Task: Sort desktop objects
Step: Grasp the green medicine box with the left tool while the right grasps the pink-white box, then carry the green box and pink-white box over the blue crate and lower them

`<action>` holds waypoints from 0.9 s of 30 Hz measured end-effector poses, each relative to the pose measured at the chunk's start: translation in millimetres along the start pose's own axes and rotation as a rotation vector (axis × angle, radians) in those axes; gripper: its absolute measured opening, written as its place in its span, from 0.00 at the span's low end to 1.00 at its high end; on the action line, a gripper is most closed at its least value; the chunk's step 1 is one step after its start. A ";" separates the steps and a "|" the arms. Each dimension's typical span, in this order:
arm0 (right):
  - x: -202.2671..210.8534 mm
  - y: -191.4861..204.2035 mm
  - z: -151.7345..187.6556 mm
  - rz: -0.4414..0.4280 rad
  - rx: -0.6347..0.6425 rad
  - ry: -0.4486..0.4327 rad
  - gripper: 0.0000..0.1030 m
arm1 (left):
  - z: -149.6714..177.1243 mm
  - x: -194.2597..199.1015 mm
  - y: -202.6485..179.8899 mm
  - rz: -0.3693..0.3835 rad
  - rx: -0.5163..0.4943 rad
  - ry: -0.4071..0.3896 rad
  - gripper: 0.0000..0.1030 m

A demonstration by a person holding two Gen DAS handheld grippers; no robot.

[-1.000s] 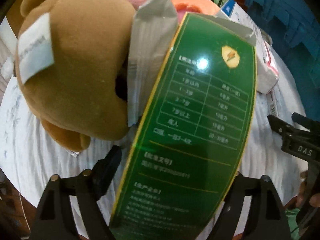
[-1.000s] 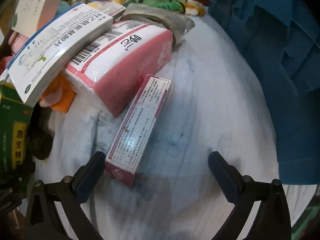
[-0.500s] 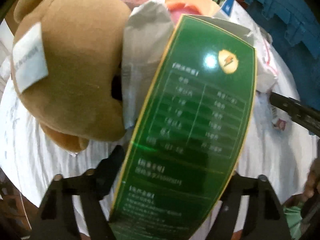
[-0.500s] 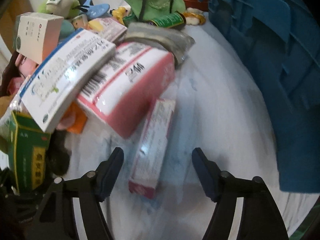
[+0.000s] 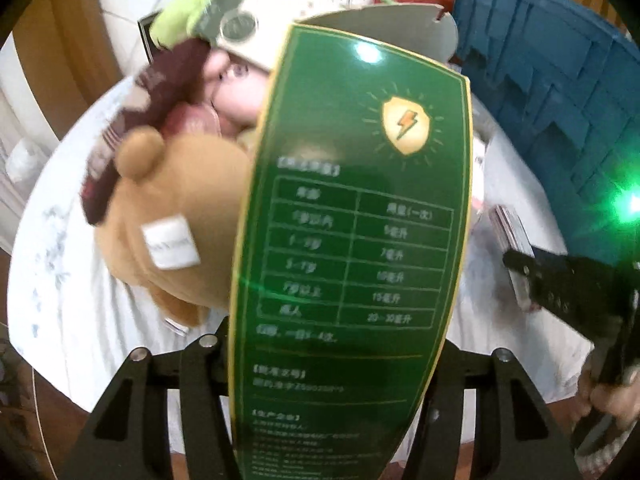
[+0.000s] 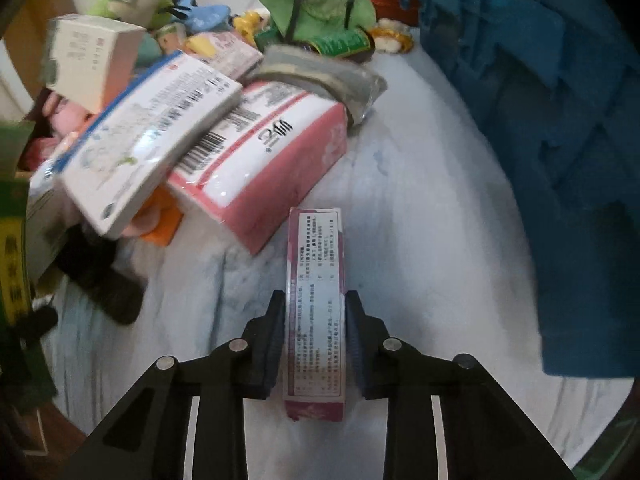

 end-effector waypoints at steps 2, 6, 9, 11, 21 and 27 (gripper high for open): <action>13.1 -2.5 2.8 -0.021 -0.012 -0.027 0.27 | -6.1 11.8 -2.2 0.000 -0.002 -0.025 0.54; 53.5 -9.6 -13.6 -0.051 -0.004 -0.110 0.27 | -18.6 41.9 -4.3 -0.002 -0.016 -0.086 0.54; 102.4 11.8 -25.6 -0.075 0.008 -0.205 0.27 | -13.8 64.5 -5.3 0.006 -0.024 -0.142 0.54; 141.8 27.7 -38.5 -0.079 0.018 -0.258 0.27 | -20.7 80.2 -10.4 0.013 -0.038 -0.179 0.54; 289.3 50.8 -59.4 -0.012 0.050 -0.544 0.27 | -48.2 159.1 -46.1 0.102 -0.121 -0.369 0.54; 342.0 8.5 -64.4 0.060 0.034 -0.654 0.27 | -74.7 193.7 -120.6 0.150 -0.192 -0.447 0.54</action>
Point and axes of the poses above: each gripper's, at about its wrist camera, not at the fingertips, and x roughly against the way its jaws point, y to its left, z to its underside, the point moved 5 cm from there along -x, roughly the way its jaws point, and after that the axes turned 2 degrees about -x, right-handed, at the moved point
